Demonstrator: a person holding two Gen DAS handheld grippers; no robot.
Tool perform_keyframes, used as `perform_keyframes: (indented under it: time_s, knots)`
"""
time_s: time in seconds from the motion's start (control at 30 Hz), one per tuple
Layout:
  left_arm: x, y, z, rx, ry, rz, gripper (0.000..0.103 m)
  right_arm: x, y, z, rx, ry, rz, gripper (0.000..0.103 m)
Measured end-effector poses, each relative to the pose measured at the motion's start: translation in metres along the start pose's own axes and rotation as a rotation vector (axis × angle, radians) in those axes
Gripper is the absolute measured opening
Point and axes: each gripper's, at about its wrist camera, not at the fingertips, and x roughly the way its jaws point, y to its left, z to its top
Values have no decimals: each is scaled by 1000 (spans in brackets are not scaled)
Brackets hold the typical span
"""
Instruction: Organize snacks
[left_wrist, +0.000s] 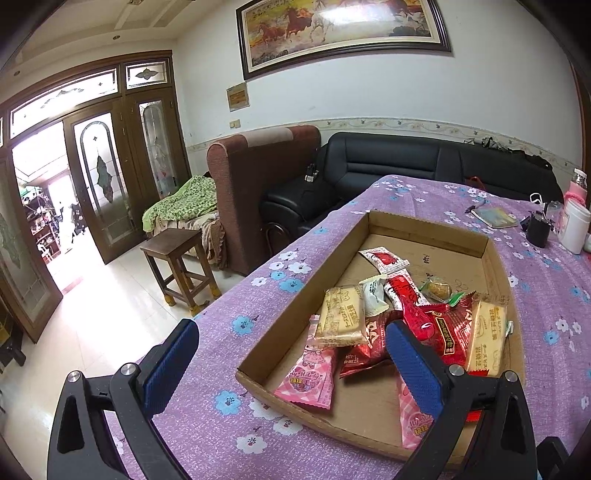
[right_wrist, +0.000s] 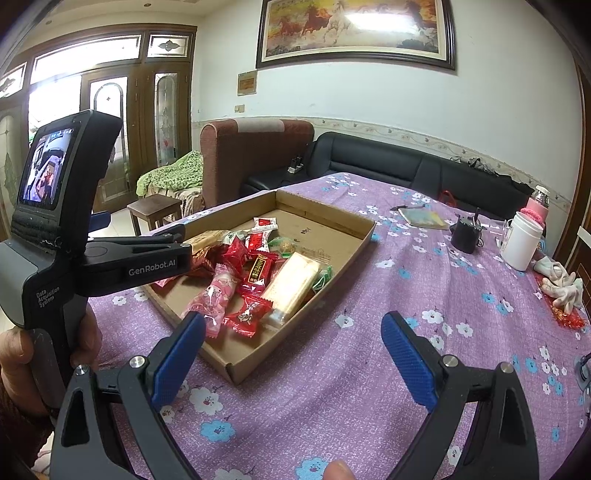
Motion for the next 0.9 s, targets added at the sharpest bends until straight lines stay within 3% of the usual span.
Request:
perform_keyframes:
  time_s: [0.9]
  knots:
    - [0, 3, -3, 6, -1, 30, 102, 0, -2, -1, -3, 1, -1, 96]
